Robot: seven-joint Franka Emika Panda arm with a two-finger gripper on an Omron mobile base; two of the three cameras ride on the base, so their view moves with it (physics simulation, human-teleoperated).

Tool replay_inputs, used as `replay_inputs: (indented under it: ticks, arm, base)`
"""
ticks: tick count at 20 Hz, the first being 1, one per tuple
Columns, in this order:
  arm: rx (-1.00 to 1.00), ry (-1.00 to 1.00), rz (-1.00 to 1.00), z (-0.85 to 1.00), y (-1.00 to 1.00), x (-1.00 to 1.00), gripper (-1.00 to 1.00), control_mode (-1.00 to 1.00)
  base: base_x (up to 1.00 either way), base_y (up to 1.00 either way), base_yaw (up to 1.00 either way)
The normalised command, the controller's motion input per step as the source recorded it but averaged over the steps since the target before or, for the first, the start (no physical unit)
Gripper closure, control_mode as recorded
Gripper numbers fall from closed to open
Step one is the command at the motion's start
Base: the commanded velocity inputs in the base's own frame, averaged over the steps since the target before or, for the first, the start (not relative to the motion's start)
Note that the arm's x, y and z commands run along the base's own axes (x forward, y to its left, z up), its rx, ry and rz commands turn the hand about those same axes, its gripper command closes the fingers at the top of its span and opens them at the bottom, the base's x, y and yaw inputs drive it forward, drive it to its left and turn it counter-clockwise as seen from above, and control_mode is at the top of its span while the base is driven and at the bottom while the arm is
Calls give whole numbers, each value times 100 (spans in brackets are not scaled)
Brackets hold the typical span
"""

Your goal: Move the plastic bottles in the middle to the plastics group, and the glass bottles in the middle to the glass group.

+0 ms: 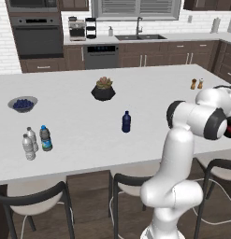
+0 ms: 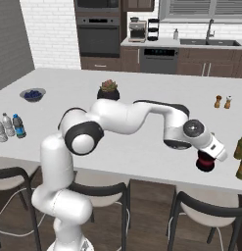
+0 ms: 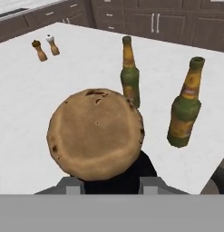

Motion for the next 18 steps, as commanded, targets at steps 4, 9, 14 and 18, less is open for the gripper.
replay_inputs:
  ticks: [4,9,14,18]
  arm:
    - [0,14,0,1,-19,10,100,-100]
    - [0,1,0,0,-12,10,100,-100]
    - [0,0,0,-5,-20,10,100,-100]
    - [0,0,0,-13,-18,16,100,-100]
  base:
    - [0,0,0]
    - [0,0,0]
    - [0,0,0]
    - [0,0,0]
